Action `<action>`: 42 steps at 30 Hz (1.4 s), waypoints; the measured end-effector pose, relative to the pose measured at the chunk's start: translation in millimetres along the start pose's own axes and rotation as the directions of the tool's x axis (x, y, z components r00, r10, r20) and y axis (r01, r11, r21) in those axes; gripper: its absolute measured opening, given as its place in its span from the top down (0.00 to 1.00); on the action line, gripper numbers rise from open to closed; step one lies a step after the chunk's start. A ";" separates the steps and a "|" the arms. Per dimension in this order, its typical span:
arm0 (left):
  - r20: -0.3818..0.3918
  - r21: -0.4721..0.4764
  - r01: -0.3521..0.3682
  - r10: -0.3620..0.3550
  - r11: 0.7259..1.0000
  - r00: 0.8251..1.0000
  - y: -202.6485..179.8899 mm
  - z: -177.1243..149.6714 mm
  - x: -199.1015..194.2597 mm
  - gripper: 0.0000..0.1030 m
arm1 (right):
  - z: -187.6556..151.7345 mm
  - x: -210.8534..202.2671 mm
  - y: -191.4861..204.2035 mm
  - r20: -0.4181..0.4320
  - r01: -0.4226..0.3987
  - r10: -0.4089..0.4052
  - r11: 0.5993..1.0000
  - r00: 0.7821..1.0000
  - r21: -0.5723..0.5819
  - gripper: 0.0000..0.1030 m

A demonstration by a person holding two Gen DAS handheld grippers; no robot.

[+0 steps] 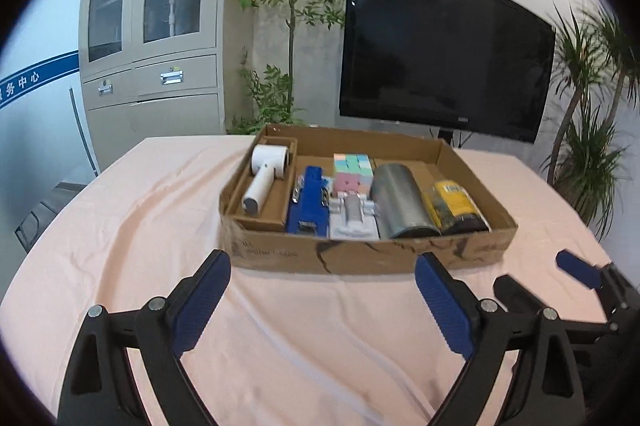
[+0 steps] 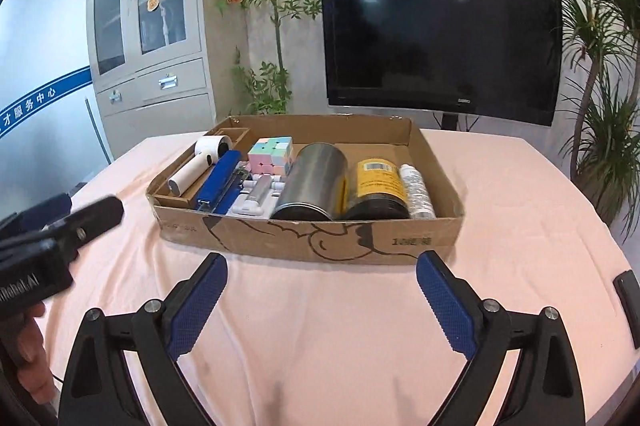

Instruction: Organize rigid objects

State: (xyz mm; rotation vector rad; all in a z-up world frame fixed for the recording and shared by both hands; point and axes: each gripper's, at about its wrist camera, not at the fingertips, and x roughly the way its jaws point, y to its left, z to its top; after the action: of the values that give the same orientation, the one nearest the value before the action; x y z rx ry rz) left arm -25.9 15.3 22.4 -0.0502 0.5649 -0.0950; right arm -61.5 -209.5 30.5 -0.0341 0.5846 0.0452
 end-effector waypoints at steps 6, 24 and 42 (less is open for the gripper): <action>-0.010 0.000 -0.032 0.032 0.999 0.999 -14.7 -8.2 0.4 0.09 | -11.0 -14.8 -10.3 0.011 0.000 -0.001 1.000 1.000 0.007 0.05; -0.045 0.001 -0.045 0.045 0.999 0.998 -6.0 -7.5 19.4 0.09 | -5.4 -1.0 -6.3 -0.009 0.024 -0.024 0.999 1.000 -0.028 0.05; -0.099 0.014 -0.058 0.059 0.998 0.993 -1.4 -12.8 45.0 0.09 | -9.4 30.2 -1.6 -0.055 0.071 -0.074 0.997 0.996 -0.043 0.03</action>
State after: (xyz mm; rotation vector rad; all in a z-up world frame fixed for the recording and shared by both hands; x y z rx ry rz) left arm 5.0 8.9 -12.3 -0.0177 0.6644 -0.0436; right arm -41.5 -210.5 6.0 -0.0967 0.6388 -0.0145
